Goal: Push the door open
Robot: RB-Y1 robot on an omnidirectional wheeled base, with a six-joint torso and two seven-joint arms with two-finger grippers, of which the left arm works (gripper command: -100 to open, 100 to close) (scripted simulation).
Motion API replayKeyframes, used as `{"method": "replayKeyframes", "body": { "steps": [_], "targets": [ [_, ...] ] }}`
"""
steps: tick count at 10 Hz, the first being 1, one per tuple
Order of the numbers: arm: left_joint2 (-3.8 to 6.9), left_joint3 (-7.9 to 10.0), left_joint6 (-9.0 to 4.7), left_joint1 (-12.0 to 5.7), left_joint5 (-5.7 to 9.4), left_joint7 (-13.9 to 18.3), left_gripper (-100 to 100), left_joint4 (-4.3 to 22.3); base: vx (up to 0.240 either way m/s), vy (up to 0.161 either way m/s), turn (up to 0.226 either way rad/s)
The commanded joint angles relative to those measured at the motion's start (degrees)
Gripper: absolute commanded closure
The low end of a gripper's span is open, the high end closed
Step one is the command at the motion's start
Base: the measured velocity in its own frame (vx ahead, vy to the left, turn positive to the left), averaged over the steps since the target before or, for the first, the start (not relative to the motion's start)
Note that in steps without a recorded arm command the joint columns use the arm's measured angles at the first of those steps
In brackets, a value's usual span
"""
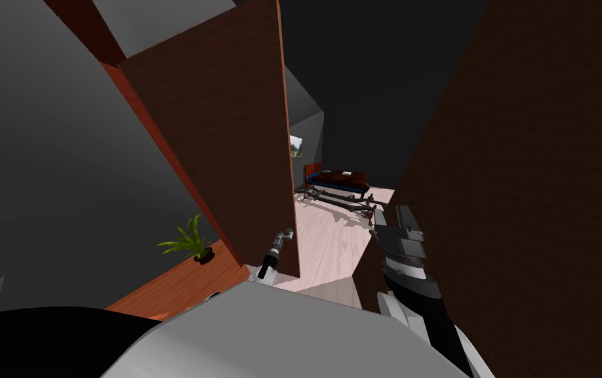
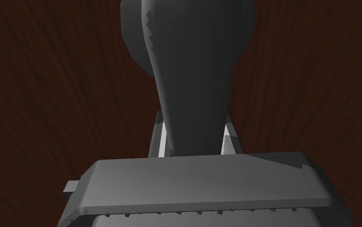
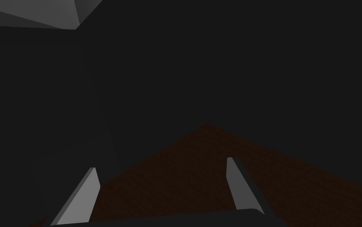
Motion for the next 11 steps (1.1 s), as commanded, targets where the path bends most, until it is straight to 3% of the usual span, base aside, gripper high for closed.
{"method": "replayKeyframes", "body": {
  "steps": [1,3,5,11],
  "targets": [
    [-0.04,1.11,-0.33,-0.46,-0.09,0.2,100,0.1,0.143,-0.105,0.039],
    [-0.19,2.30,-0.34,-0.45,-0.16,0.3,100,0.2,0.132,-0.104,0.042],
    [0.60,3.07,-0.22,-0.13,0.42,-0.5,100,-0.2,0.093,-0.015,0.062],
    [0.61,5.42,-0.38,-0.30,1.71,-3.2,100,-0.5,0.198,-0.024,0.063]
  ]
}}
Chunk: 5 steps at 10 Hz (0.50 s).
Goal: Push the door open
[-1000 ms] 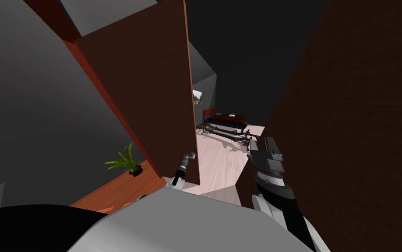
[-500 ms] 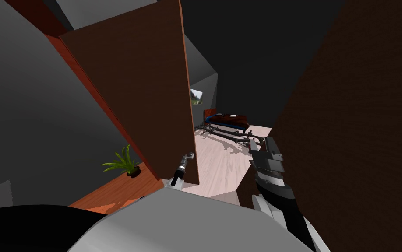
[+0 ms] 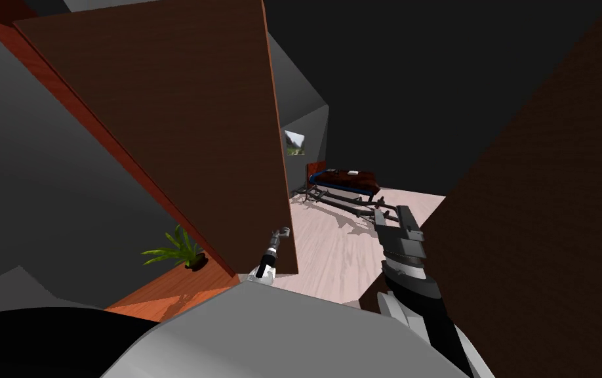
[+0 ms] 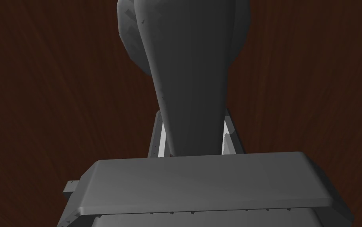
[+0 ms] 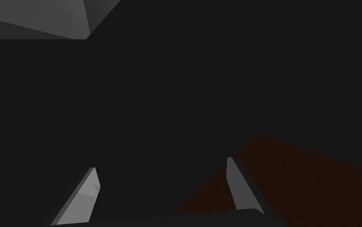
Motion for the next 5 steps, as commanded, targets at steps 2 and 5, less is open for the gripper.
{"method": "replayKeyframes", "body": {
  "steps": [2,5],
  "targets": [
    [0.88,1.78,-1.98,-1.49,0.95,-1.3,100,2.3,0.107,-0.010,0.031],
    [0.46,3.15,-2.07,-1.59,1.70,-2.9,100,2.2,0.173,-0.028,0.121]
  ]
}}
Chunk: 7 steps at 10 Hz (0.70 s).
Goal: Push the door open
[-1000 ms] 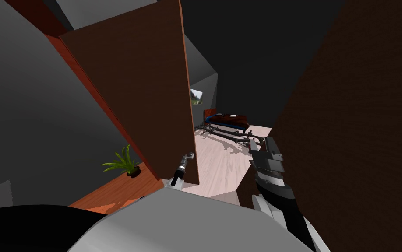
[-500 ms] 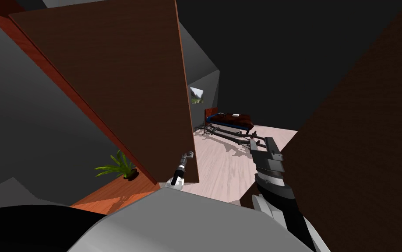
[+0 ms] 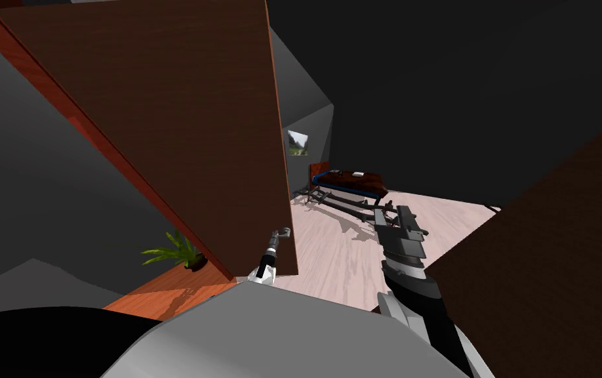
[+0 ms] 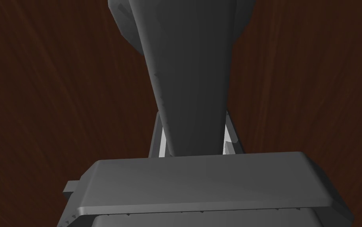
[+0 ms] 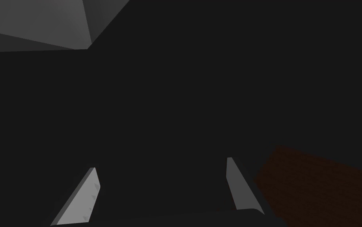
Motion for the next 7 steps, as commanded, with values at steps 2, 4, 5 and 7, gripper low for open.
{"method": "replayKeyframes", "body": {
  "steps": [2,4,5,7],
  "targets": [
    [0.73,1.44,-0.43,-0.34,0.73,-1.0,100,-0.6,0.163,-0.029,0.045],
    [0.73,1.44,-0.43,-0.34,0.73,-1.0,100,0.1,0.046,0.000,-0.001],
    [0.73,1.44,-0.43,-0.34,0.73,-1.0,100,-0.6,-0.009,0.009,-0.012],
    [0.14,2.57,-0.51,-0.42,1.35,-2.4,100,-0.7,0.130,-0.021,0.109]
  ]
}}
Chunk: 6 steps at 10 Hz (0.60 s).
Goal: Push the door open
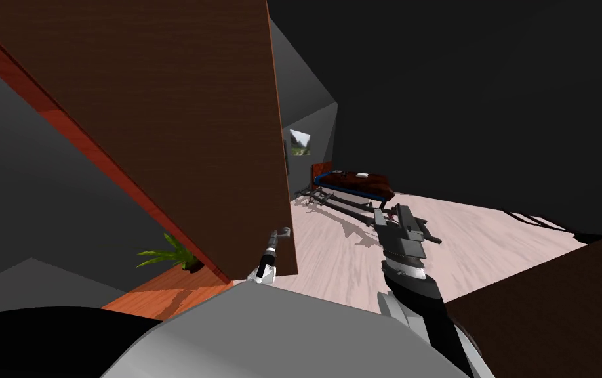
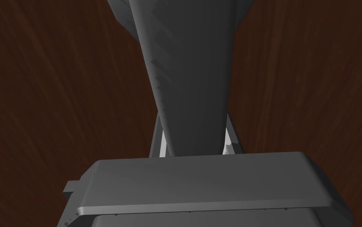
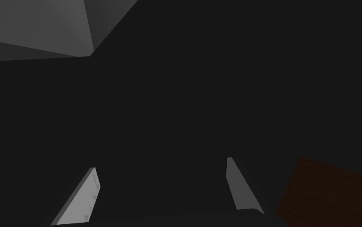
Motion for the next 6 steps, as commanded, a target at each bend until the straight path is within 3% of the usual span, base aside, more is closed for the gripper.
{"method": "replayKeyframes", "body": {
  "steps": [1,2,6],
  "targets": [
    [0.10,1.52,-0.39,-0.22,0.78,-1.3,100,-0.8,0.170,-0.029,0.106],
    [0.10,1.52,-0.39,-0.22,0.78,-1.3,100,-0.8,0.131,-0.032,0.038],
    [-2.10,3.83,-0.54,-0.38,2.04,-4.0,100,-1.0,0.205,-0.050,0.107]
  ]
}}
